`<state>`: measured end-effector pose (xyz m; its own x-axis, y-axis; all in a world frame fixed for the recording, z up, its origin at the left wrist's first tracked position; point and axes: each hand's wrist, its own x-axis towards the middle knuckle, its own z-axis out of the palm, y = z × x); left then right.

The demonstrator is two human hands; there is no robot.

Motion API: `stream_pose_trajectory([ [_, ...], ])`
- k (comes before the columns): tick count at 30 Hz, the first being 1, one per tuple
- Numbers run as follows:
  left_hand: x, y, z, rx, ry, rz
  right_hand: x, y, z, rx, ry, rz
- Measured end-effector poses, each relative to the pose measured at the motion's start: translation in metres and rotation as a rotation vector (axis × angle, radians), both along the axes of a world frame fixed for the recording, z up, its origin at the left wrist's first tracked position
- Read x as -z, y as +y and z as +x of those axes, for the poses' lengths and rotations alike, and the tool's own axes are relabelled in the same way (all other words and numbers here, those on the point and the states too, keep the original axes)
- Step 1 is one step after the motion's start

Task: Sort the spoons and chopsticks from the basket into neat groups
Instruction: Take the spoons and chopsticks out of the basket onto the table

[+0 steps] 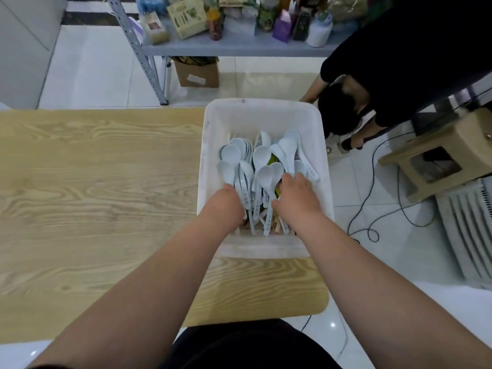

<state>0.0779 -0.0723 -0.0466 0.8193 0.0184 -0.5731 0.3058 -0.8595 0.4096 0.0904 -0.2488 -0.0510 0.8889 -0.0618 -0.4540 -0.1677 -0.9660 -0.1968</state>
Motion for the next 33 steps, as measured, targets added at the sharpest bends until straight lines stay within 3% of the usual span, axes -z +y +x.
stream_pose_trajectory([
  [4, 0.018, -0.007, 0.017, -0.044, -0.063, 0.093, 0.010, 0.005, 0.009, -0.040, 0.006, -0.088],
  [13, 0.024, -0.006, 0.018, -0.149, -0.023, -0.106, 0.015, 0.007, 0.017, 0.094, -0.072, 0.038],
  [21, 0.029, 0.002, 0.016, -0.233, -0.030, -0.238, 0.011, 0.001, 0.008, 0.319, -0.082, 0.258],
  [25, 0.032, 0.001, 0.011, -0.306, -0.001, -0.265, 0.007, -0.002, 0.001, 0.494, -0.042, 0.523],
  [33, 0.028, -0.009, -0.011, -0.720, 0.093, -0.728, -0.012, 0.004, -0.038, 0.699, -0.047, 0.813],
])
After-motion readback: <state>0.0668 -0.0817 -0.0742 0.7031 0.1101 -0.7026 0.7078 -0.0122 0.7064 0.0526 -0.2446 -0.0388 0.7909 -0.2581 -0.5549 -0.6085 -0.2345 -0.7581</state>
